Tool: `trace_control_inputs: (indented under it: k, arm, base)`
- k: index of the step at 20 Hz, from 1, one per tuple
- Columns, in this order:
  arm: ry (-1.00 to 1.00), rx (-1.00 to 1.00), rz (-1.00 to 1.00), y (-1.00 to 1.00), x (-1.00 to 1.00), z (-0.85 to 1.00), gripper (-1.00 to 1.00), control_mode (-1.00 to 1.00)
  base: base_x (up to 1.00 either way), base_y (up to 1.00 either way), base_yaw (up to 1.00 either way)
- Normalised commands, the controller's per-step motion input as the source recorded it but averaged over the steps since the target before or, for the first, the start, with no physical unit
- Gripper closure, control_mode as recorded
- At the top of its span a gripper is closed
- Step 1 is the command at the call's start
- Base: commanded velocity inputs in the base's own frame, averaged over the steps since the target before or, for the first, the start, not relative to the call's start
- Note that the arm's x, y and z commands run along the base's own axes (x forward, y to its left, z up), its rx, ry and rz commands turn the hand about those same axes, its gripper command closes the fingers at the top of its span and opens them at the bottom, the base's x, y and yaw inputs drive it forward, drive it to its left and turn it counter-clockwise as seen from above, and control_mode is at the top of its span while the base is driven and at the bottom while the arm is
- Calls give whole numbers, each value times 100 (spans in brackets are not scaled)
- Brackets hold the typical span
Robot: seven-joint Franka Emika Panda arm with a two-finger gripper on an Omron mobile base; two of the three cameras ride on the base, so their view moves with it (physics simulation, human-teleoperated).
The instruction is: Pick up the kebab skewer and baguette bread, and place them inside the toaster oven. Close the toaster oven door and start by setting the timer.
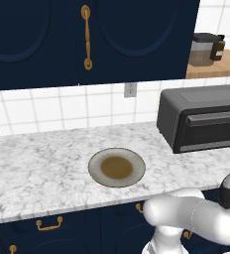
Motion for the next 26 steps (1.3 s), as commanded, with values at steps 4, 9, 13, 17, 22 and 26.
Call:
trace_control_inputs:
  k: [4,9,13,17,22,26]
  arm:
    - [-28,0,11,-84,0,0,-100,-100]
    - [-20,0,5,-79,1,0,-100,-100]
    - [-20,0,2,-80,14,7,-100,-100]
    - [-15,0,0,-12,15,-4,-100,-100]
    - [-12,0,0,-3,23,-16,-100,-100]
    - [-8,0,0,-8,33,-11,-100,-100]
  base:
    - [0,0,0]
    - [0,0,0]
    - [0,0,0]
    - [0,0,0]
    - [0,0,0]
    - [0,0,0]
